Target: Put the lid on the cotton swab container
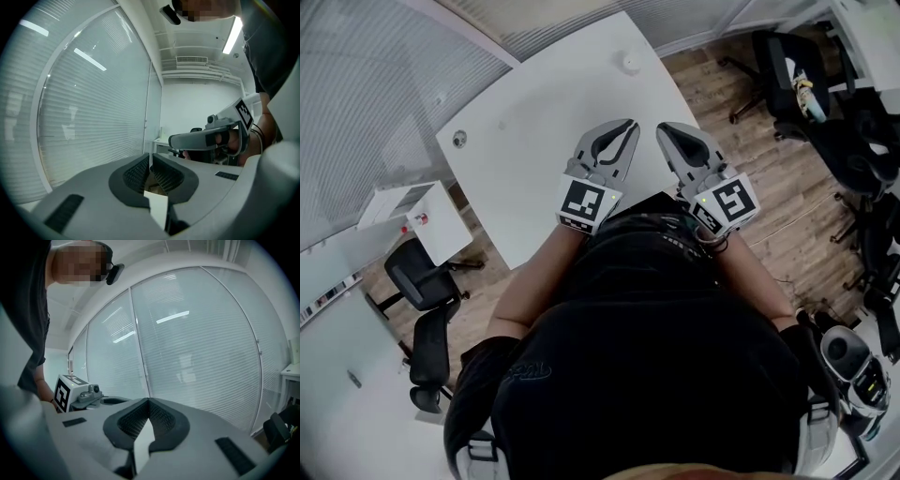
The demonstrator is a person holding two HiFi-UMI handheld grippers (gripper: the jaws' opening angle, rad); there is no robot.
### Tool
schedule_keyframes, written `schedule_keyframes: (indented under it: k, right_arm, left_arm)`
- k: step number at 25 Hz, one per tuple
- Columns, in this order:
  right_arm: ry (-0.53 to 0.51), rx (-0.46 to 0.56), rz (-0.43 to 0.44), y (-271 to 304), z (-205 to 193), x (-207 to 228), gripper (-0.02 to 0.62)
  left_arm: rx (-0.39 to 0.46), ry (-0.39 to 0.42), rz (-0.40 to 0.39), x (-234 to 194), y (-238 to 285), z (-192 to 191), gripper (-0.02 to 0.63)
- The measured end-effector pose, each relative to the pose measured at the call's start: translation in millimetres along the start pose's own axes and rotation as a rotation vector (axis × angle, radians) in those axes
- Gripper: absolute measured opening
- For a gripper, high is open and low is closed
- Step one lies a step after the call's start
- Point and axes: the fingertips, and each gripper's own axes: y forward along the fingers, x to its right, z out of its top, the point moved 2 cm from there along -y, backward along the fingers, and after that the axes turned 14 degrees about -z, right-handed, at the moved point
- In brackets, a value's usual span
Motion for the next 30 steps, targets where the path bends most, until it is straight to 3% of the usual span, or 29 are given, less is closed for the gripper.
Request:
schedule_keyframes:
  k: [13,30]
  right_arm:
    - [0.044,-0.038,0.000,28.4,-7.3,50.1,0.021]
    - [0.075,-0.111,0.039,61.7,-25.6,107.4,0.021]
  left_arm:
    - [-0.104,0.027,0.019,-48.2,58.3,-38.6,0.077]
    - [-0.163,-0.083,0.123,-114.0,120.6,-95.4,0.322]
